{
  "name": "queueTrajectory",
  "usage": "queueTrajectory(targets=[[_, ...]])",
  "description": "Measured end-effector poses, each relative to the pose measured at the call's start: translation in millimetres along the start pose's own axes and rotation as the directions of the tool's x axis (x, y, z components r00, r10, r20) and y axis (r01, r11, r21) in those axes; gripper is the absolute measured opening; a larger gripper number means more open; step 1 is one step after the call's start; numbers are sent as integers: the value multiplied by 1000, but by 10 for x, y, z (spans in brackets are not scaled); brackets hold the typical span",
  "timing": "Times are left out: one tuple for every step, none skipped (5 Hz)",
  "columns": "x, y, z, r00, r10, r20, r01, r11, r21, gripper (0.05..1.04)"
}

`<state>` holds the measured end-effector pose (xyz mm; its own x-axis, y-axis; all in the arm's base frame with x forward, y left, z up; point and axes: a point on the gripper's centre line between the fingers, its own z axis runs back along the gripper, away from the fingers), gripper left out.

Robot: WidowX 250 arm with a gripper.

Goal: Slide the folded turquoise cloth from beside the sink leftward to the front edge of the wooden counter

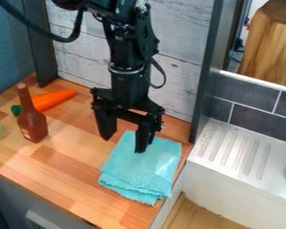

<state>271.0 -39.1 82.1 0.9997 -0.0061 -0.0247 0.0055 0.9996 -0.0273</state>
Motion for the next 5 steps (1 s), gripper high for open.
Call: queueTrajectory(targets=[[-21,7,-79,1000,5,-24,-5,1000,2,1001],[95,-24,-149,999,29,38,-28,999,-22,1000],[213,-28,-312,997,35,74,-33,999,-25,1001],[296,-13,-425,993,56,103,-55,998,-18,1000],[293,-3,-662,996,66,61,-66,998,-10,1001]])
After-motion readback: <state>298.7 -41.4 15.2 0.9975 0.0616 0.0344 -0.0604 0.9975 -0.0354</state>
